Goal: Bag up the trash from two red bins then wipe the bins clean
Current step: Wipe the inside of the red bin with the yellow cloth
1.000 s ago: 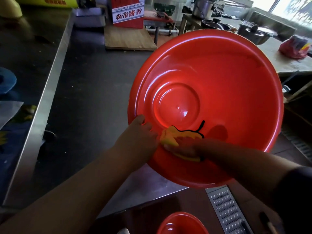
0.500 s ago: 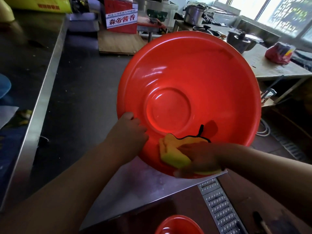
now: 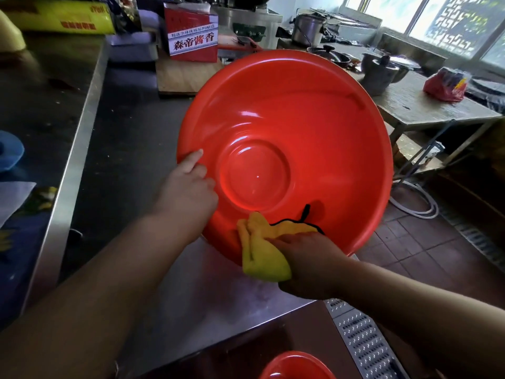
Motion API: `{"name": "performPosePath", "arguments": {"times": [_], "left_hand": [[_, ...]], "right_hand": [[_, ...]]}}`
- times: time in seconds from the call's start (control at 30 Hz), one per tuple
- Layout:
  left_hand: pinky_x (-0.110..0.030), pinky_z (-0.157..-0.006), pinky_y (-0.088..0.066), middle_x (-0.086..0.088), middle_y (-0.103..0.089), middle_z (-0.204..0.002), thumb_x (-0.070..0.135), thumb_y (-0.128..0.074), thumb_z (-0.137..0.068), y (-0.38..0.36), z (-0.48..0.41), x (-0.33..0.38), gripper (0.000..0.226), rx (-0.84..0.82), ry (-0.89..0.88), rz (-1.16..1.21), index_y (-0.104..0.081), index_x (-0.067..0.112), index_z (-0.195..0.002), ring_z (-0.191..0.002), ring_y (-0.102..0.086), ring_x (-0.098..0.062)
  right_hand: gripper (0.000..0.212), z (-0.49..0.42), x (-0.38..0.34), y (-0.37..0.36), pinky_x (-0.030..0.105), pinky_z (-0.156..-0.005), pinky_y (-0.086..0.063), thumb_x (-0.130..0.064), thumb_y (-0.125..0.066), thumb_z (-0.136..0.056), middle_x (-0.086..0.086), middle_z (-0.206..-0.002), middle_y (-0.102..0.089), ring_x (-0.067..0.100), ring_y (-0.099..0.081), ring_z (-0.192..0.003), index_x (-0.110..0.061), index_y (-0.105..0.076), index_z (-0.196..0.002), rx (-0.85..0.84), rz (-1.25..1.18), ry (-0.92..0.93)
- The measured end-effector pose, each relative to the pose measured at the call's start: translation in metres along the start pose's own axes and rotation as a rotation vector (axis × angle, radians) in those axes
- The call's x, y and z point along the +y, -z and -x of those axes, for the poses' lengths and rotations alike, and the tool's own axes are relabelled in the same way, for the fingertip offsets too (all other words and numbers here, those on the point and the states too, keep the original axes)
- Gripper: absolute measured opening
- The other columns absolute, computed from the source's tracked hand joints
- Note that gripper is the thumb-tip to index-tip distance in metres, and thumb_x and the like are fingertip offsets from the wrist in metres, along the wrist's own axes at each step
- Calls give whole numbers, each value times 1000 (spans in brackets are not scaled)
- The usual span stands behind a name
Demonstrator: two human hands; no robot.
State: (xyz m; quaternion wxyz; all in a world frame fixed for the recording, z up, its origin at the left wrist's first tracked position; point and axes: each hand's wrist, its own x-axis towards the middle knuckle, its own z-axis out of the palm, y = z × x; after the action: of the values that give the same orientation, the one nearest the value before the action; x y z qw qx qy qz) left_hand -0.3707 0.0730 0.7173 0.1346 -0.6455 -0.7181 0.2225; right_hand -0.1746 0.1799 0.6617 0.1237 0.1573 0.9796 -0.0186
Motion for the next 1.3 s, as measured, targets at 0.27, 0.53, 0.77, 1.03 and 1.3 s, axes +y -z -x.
{"name": "performPosePath", "arguments": {"times": [0.27,0.53,0.77,1.03,1.3], "left_hand": [[-63,-97,-35,-4,-54,-48,13,-19,-64,-13,0,31,47,305,-54,91,-64,13,-50,-55,-57,-25],[-42,-110,-15,4,-62,-108,16,-23,-73,8,-9,27,50,66,-106,105,-62,21,-105,-108,-51,-23],[-37,-76,-49,5,-57,-52,18,-39,-55,6,-12,21,23,262,-148,157,-61,18,-48,-54,-56,-21],[-38,-73,-49,2,-57,-49,13,-24,-64,-8,-14,23,39,398,-163,257,-60,17,-48,-51,-54,-21],[-34,-70,-47,2,-53,-46,11,-19,-63,-6,-16,21,42,472,-136,323,-57,16,-45,-51,-52,-19]], "right_hand": [[61,4,6,11,25,-90,-40,-41,-69,-73,-9,-127,-56,15,-49,-120,-35,-49,-131,120,-133,-10],[90,18,34,17,35,-100,-39,-90,-31,-60,-12,-129,-54,12,-48,-121,-35,-48,-129,-193,-267,-74],[117,-36,46,-10,47,-114,-18,-94,6,-60,0,-158,-19,20,-20,-144,-25,-18,-151,-386,-332,-146],[93,-107,62,-38,49,-115,-13,-84,-14,-79,13,-158,-16,32,-15,-145,-26,-17,-151,-400,-223,-423],[52,-105,57,-29,44,-97,-41,-78,-18,-77,-6,-120,-48,26,-54,-114,-48,-30,-117,-303,-198,-336]]}}
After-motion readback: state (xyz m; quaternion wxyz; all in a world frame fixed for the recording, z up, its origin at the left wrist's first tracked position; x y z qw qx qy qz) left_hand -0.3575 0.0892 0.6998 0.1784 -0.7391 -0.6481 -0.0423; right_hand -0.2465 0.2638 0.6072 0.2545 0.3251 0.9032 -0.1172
